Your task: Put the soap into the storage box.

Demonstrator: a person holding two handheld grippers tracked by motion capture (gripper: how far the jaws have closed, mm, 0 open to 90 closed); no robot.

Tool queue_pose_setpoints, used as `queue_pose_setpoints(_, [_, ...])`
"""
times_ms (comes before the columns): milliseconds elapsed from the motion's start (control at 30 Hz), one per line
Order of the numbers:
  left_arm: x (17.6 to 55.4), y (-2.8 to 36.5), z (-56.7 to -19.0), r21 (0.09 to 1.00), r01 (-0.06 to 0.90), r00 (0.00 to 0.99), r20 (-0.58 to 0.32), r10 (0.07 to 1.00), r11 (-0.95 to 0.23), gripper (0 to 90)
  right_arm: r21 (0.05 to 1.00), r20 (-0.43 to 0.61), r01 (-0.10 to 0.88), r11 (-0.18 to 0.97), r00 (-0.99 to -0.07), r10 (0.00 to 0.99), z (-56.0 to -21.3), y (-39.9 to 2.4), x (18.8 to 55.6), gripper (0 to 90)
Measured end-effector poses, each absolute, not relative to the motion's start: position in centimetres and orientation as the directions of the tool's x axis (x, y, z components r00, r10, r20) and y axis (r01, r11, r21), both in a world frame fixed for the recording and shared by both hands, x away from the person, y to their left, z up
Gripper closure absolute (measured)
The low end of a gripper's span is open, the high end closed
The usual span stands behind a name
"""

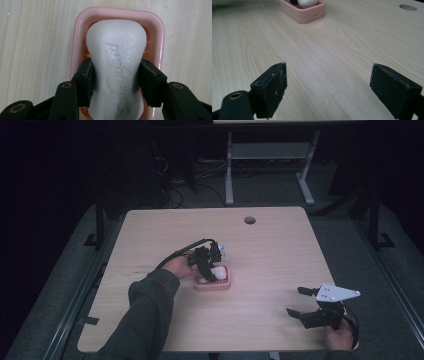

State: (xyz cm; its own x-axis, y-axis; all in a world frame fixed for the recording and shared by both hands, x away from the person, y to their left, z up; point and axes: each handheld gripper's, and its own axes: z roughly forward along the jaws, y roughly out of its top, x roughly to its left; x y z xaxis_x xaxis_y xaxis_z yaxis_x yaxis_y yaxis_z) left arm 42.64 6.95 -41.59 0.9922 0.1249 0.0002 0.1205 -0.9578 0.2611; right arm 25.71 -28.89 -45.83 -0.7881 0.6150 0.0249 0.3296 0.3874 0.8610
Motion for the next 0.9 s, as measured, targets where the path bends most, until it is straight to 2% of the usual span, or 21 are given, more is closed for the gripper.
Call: queue_pose_setpoints(900, [41.6,7.8,-40.2,0.319,0.123,0.990,0.021,0.137,-0.940,42.0,0.859,0.025,0.331,0.391,-0.789,0.614,-45.8,-28.7,25.7,13.5])
